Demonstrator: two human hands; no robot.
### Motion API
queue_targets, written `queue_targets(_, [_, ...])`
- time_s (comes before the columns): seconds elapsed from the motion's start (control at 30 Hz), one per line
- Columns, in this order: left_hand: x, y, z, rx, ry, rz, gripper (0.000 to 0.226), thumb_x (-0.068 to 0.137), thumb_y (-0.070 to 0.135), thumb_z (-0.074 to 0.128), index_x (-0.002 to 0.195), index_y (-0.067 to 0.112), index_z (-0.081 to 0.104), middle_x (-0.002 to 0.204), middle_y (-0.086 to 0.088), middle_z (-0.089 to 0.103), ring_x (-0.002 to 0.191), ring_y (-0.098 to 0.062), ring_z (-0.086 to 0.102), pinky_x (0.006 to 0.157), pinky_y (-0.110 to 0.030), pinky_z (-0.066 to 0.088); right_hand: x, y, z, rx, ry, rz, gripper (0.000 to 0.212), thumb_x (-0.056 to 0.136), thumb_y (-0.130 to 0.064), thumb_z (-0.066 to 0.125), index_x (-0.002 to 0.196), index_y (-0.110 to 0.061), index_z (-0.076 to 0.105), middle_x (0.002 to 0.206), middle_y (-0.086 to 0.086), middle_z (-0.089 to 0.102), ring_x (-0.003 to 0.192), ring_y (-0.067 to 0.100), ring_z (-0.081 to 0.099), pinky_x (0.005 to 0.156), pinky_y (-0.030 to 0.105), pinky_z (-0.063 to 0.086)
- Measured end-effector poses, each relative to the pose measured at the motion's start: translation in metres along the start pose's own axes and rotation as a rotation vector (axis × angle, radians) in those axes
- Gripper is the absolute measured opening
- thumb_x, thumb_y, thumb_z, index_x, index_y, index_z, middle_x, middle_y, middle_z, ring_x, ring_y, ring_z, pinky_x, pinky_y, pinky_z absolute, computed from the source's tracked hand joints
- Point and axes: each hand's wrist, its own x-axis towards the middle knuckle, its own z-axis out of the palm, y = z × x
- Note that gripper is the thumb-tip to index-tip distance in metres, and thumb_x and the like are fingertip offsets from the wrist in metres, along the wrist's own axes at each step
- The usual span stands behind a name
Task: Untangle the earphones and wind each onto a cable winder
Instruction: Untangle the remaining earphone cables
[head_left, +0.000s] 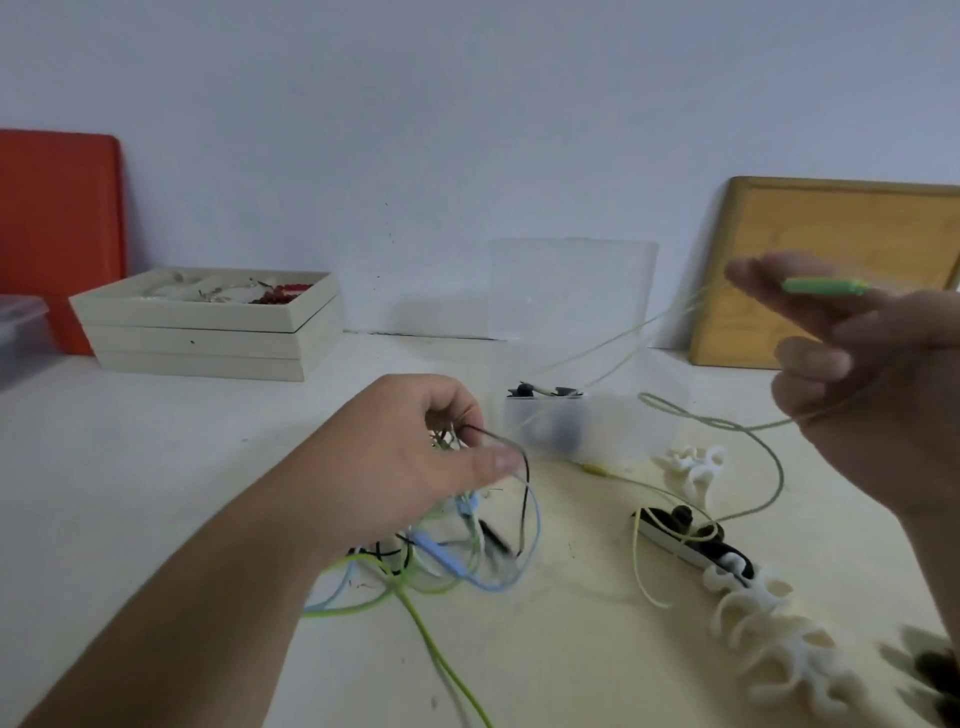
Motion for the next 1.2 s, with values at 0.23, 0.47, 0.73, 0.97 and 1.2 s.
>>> queue_targets(0.23, [0.003,-0.005,-0.001,0.067,-0.038,0.086,0.019,0.083,0.034,0.075,0.076,0.024,0.059,0.073,-0.002,0.062,0.061,-0.013,0.052,0.062,-0.03,0.043,0.002,-0.001,-0.001,-0.485,0.335,0.137,0.03,0.082,-0.031,0.066,0.092,-0.002,0.065,0.085,0.018,0.075,0.037,0.017,0.039,0.036,0.02,0.034])
queue_targets(0.47, [0.003,-0.005,0.001,0.367,-0.094,0.028,0.019,0.089,0.037,0.068,0.07,0.037,0.066,0.079,0.013,0.068,0.078,-0.007,0.062,0.072,-0.026,0.046,-0.01,-0.001,0.006,-1.189,0.319,0.26,0.017,0.07,-0.014,0.088,0.061,-0.014,0.073,0.055,0.01,0.07,0.056,0.028,0.06,0.061,0.038,0.047])
queue_targets(0.73, [-0.001,0.002,0.003,0.475,-0.126,0.034,0.016,0.093,0.041,0.063,0.077,0.038,0.063,0.09,0.01,0.066,0.091,-0.01,0.055,0.077,-0.026,0.032,-0.008,0.004,0.008,-1.411,0.36,0.183,0.021,0.075,-0.004,0.08,0.063,-0.017,0.069,0.05,0.003,0.067,0.05,0.03,0.06,0.054,0.033,0.05])
queue_targets(0.97, [-0.002,0.005,0.01,0.399,-0.127,0.117,0.025,0.093,0.044,0.062,0.068,0.046,0.056,0.083,0.018,0.054,0.095,-0.018,0.049,0.073,-0.028,0.043,-0.028,0.024,0.057,-1.287,-0.167,-0.214,0.027,0.081,-0.021,0.07,0.101,-0.039,0.064,0.108,-0.015,0.072,0.07,0.002,0.067,0.076,0.02,0.051])
queue_targets(1.2, [-0.001,0.005,0.006,0.307,-0.129,0.188,0.018,0.089,0.044,0.065,0.072,0.047,0.06,0.09,0.031,0.053,0.09,-0.007,0.049,0.071,-0.024,0.033,-0.028,0.061,0.063,-1.271,-0.5,0.061,0.027,0.094,-0.041,0.063,0.075,-0.022,0.067,0.062,-0.002,0.062,0.046,0.004,0.042,0.048,0.017,0.033])
